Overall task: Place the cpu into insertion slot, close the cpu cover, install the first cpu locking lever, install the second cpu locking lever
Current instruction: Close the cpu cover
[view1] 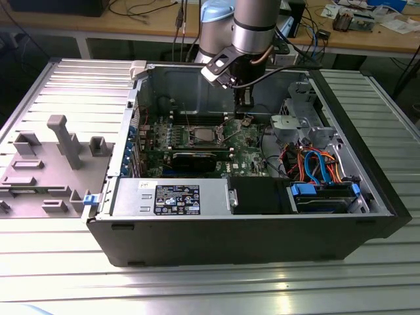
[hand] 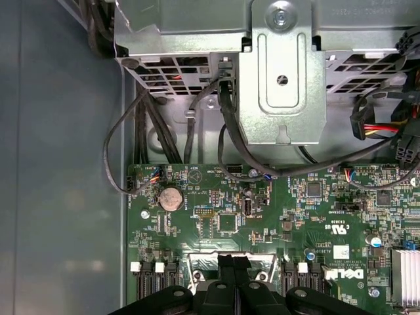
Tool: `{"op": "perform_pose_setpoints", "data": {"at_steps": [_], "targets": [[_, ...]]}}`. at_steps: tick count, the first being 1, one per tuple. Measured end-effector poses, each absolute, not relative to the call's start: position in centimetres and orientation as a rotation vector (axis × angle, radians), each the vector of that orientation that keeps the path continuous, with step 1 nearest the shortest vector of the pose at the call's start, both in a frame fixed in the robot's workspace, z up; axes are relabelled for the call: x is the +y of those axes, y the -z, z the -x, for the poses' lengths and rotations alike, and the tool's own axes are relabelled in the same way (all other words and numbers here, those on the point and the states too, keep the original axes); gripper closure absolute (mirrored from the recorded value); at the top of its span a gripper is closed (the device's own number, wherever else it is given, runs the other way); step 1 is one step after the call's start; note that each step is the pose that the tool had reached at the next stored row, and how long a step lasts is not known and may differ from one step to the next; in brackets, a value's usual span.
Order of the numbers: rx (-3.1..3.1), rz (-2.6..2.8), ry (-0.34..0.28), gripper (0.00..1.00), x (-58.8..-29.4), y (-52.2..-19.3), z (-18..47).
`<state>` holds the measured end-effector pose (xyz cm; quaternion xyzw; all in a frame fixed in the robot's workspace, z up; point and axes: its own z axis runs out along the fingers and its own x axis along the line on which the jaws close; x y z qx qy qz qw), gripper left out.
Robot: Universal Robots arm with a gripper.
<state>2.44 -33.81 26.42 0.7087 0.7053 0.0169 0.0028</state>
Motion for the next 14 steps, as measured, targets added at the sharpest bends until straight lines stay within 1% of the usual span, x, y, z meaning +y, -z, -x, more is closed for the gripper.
{"op": "perform_pose_setpoints", "data": {"at_steps": [14], "targets": [[2.223, -2.21, -0.049, 0.89, -33.5, -26.1, -4.7]]}}
